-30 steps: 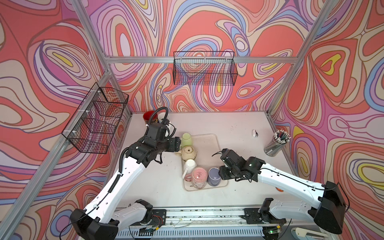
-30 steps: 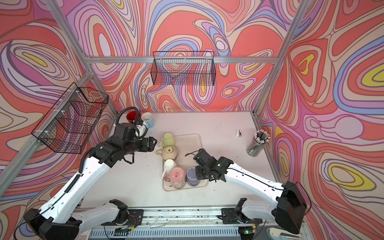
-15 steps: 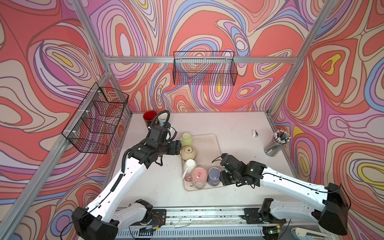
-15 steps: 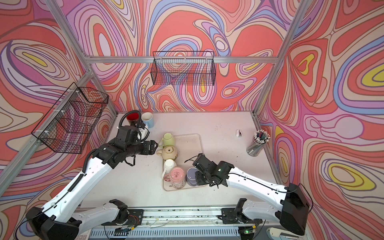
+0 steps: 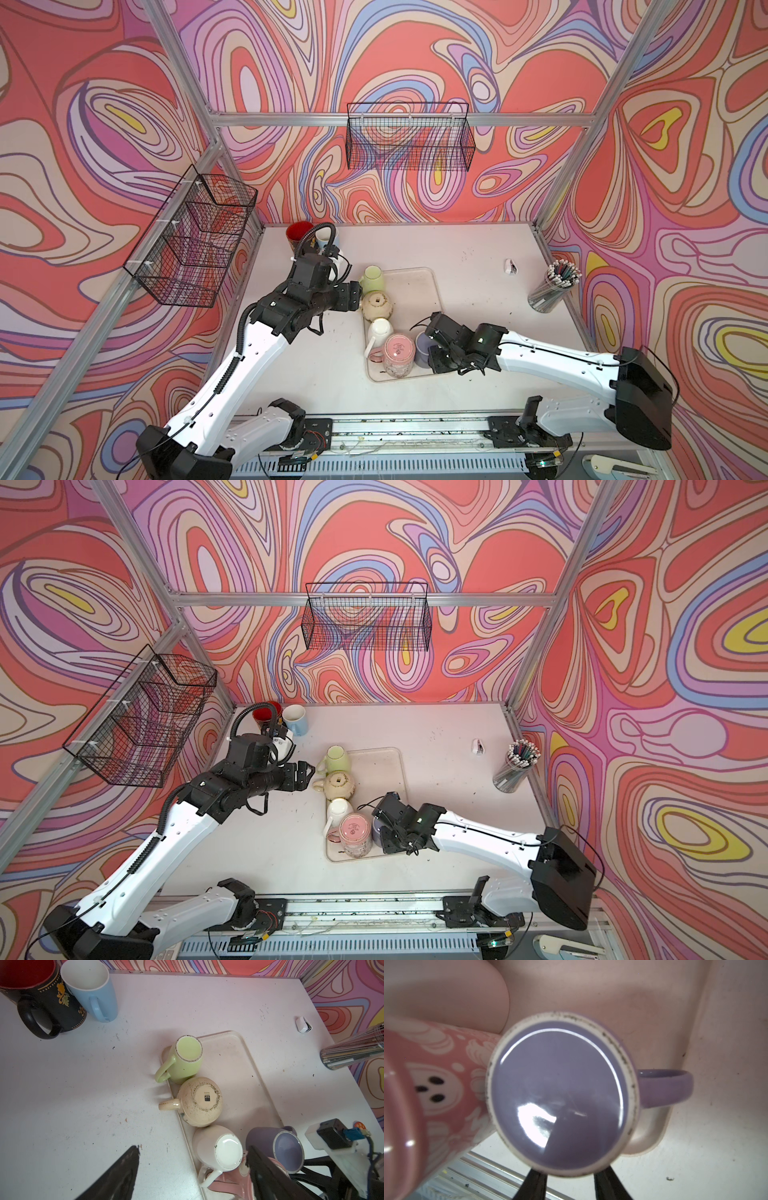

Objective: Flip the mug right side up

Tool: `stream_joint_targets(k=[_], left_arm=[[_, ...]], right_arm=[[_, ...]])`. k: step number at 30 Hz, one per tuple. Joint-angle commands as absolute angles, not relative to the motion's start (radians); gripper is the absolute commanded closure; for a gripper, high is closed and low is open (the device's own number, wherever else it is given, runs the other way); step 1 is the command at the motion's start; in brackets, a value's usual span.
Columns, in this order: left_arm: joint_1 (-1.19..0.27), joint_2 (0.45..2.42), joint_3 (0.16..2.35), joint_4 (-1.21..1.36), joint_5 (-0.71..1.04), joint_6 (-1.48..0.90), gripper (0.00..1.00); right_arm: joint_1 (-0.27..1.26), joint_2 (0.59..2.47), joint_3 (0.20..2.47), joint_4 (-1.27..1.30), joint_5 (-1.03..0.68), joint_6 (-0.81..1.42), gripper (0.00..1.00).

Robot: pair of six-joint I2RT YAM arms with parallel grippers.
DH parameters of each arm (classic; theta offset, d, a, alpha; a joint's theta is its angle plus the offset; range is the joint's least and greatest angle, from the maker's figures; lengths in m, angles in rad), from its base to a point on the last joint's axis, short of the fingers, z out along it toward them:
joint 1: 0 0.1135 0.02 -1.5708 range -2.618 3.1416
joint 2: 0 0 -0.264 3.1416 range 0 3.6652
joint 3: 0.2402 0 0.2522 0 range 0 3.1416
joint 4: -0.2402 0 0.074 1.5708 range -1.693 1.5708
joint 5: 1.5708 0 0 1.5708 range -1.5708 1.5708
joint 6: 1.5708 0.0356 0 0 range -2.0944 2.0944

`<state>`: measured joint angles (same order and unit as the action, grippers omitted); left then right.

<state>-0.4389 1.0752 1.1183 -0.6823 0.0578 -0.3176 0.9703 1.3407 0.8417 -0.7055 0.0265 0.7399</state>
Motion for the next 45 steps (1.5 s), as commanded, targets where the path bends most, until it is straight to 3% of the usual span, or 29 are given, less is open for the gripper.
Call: stream_joint_targets(k=[1,15,31,38,45], left_arm=[[-0.44,1.051,1.108,-0.662,0.074,-0.299,0.16],[-0.445,1.026,1.103,-0.658,0.104,-0.291,0.16],[-0.45,1.037,1.1,-0.655,0.134,-0.29,0.16],[-0.45,1.037,1.101,-0.653,0.142,-0.288,0.16],[-0.451,1.043,1.104,-0.653,0.162,-0.29,0.16]], right_arm=[[0.974,1.385,0.889,-0.675,0.067,0.77,0.64],[0.927,1.598,1.086,-0.648,0.151,0.778,0.66],[0.758,1.727,1.218,-0.578,0.054,0.663,0.66],[0.743,1.632,1.232,-0.611,0.02,0.587,0.64],[0.596,1.536,1.198,-0.62,-0.036,0.568,0.64]])
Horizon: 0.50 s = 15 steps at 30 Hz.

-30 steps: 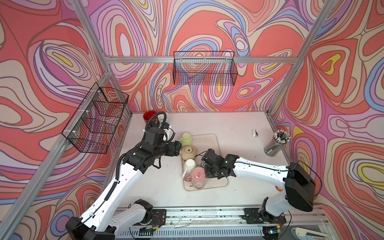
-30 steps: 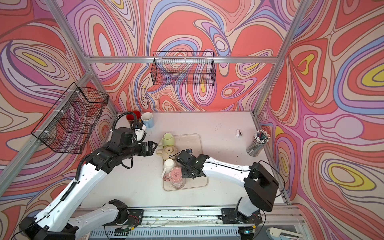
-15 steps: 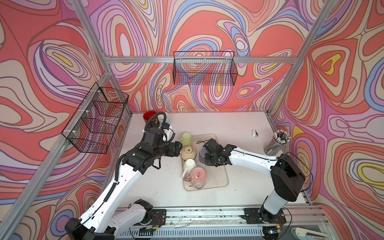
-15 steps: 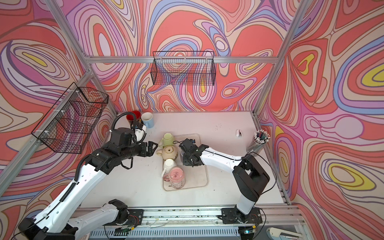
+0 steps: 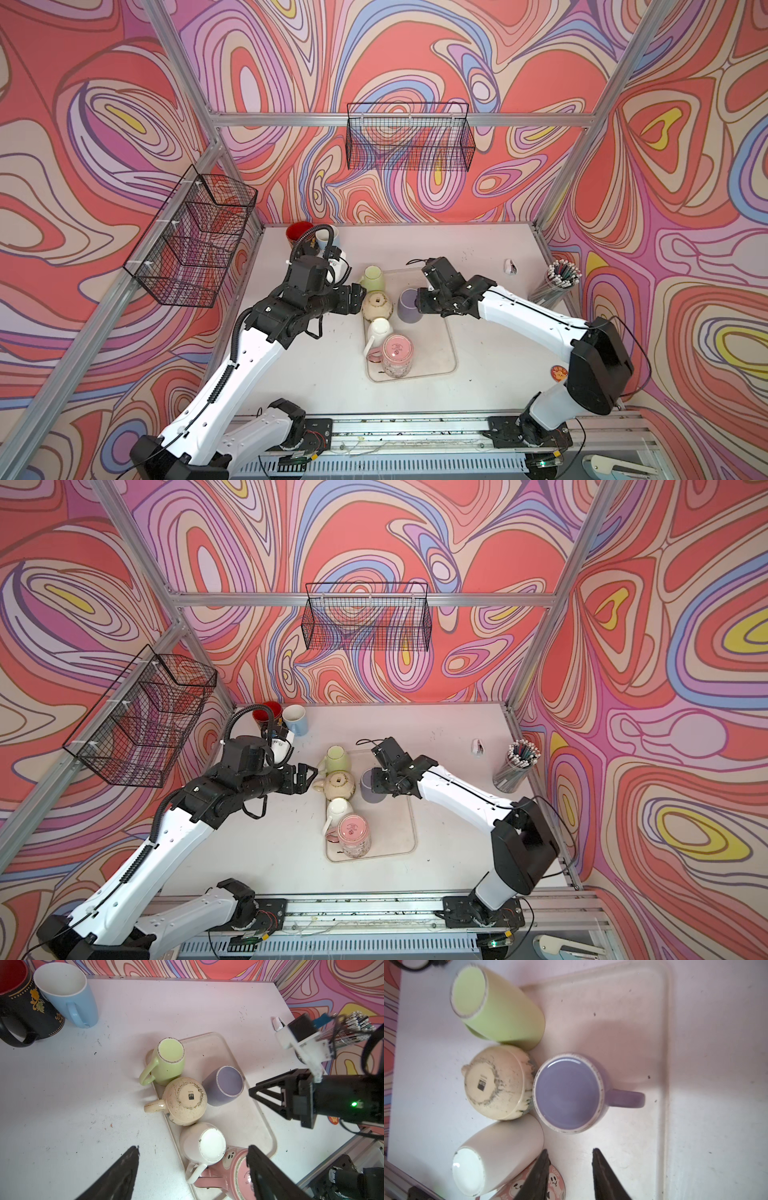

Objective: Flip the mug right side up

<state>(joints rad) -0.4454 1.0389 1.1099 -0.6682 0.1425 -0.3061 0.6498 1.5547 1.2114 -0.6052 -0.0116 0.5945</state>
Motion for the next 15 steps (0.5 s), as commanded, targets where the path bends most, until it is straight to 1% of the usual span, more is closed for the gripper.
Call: stream_joint_targets(k=[1,5,10,15], left_arm=[[-0.45,1.045,1.103,-0.653,0.163,-0.29,0.16],[-0.451,1.044,1.101,-0.652,0.162,-0.291,0.16],[-0.453,1.045,1.101,-0.655,0.154,-0.288,0.16],[-0.457,1.045,1.1,-0.658,0.14,-0.284,0.16]], right_arm=[[0.569,1.543,1.204,-0.621,-0.047,0.562,0.65],[0.498,1.595,1.233,-0.594,-0.094,0.55,0.65],[0.462,1.707,1.311,-0.601,-0.1,0.529,0.65],[0.444,1.809,1.337,-0.581,-0.127,0.525,0.65]])
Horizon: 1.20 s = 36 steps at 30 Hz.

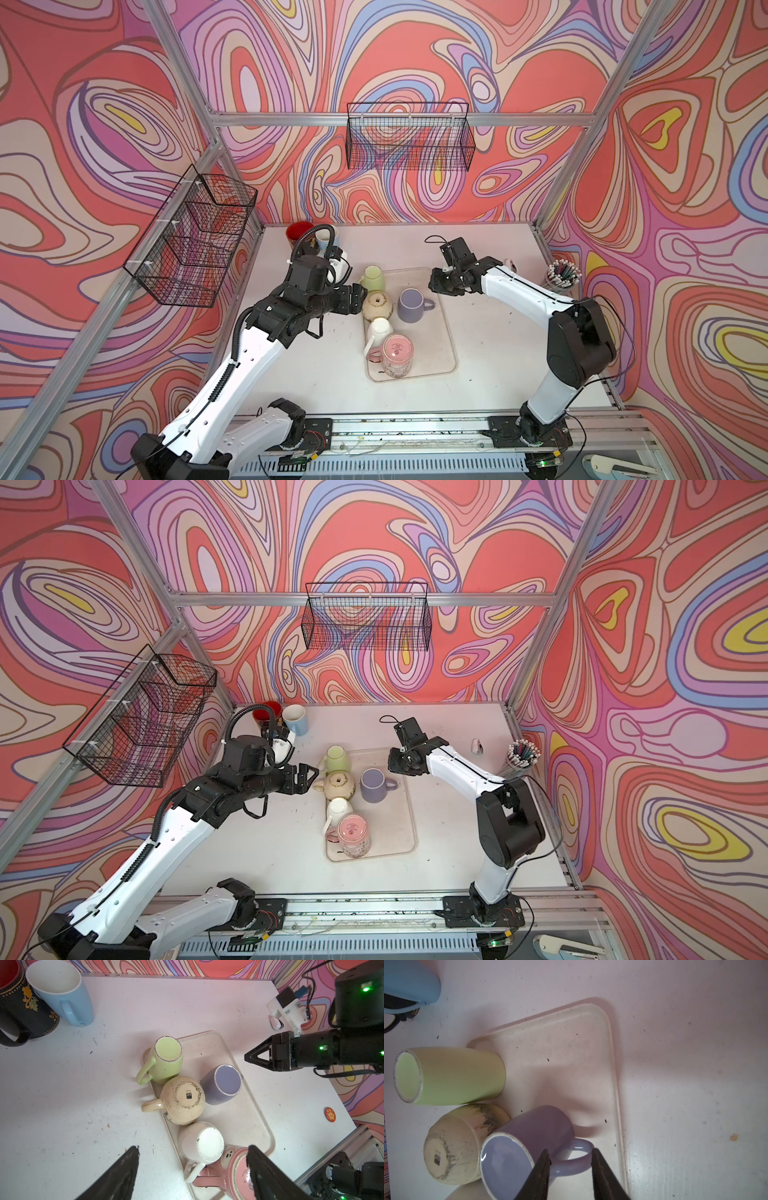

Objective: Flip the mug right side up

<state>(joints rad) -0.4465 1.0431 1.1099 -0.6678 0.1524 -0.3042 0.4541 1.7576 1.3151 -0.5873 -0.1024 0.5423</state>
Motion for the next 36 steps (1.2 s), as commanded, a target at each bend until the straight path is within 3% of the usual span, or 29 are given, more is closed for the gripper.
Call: stream_joint_targets(k=[1,16,27,36], left_arm=[[-0.457,1.045,1.1,-0.658,0.137,-0.284,0.16],[-0.459,1.064,1.101,-0.658,0.143,-0.283,0.16],[-0.459,1.07,1.1,-0.658,0.143,-0.285,0.16],[-0.459,1.072,1.098,-0.658,0.14,-0.284,0.16]], right_arm=[[0.445,1.823,1.338,-0.584,-0.133,0.525,0.66],[0.49,1.732,1.127,-0.537,-0.192,0.48,0.65],[0.593,1.633,1.07,-0.596,-0.086,0.459,0.63],[0.667,1.543,1.142,-0.734,0.03,0.307,0.48]])
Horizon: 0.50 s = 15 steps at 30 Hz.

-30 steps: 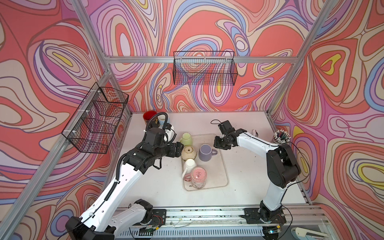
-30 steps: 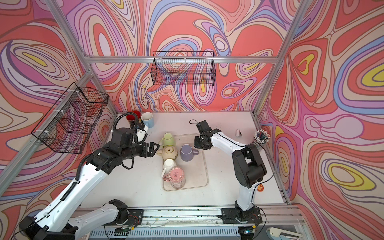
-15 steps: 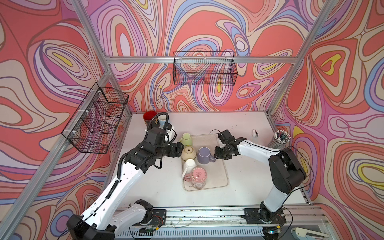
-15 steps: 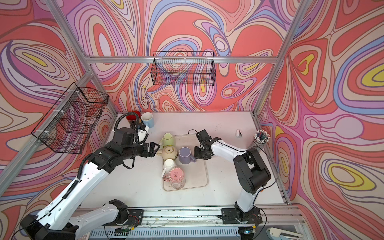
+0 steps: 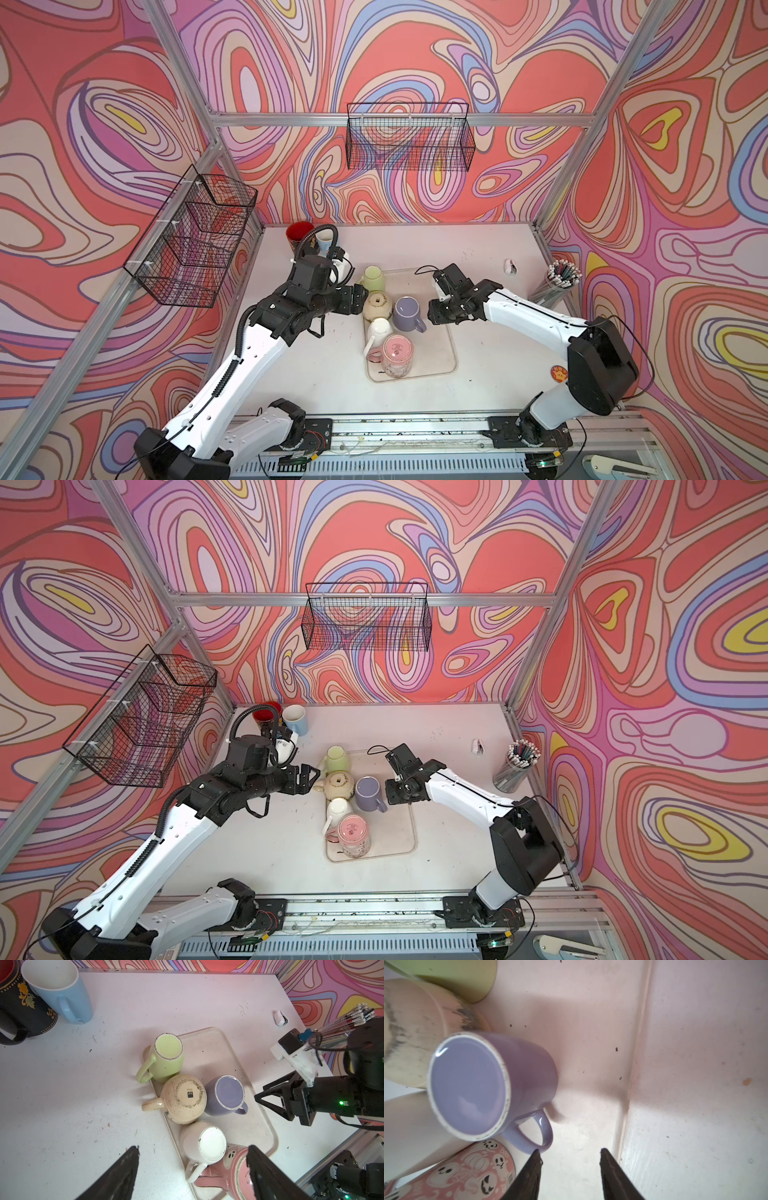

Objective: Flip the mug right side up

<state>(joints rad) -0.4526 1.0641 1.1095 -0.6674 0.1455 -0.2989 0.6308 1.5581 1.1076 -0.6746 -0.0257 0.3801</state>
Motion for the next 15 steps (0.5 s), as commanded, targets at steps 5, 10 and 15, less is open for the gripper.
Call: stream_joint_targets(k=[5,10,15], left_arm=[[-0.461,1.076,1.1,-0.659,0.143,-0.282,0.15],[-0.461,1.084,1.104,-0.667,0.137,-0.284,0.12],[-0.46,1.088,1.106,-0.669,0.137,-0.284,0.0]], right_arm=[[0.704,1.561,1.173,-0.765,0.023,0.263,0.38],[0.72,1.603,1.201,-0.768,0.008,0.246,0.36],[0.732,1.657,1.227,-0.752,0.0,0.235,0.37]])
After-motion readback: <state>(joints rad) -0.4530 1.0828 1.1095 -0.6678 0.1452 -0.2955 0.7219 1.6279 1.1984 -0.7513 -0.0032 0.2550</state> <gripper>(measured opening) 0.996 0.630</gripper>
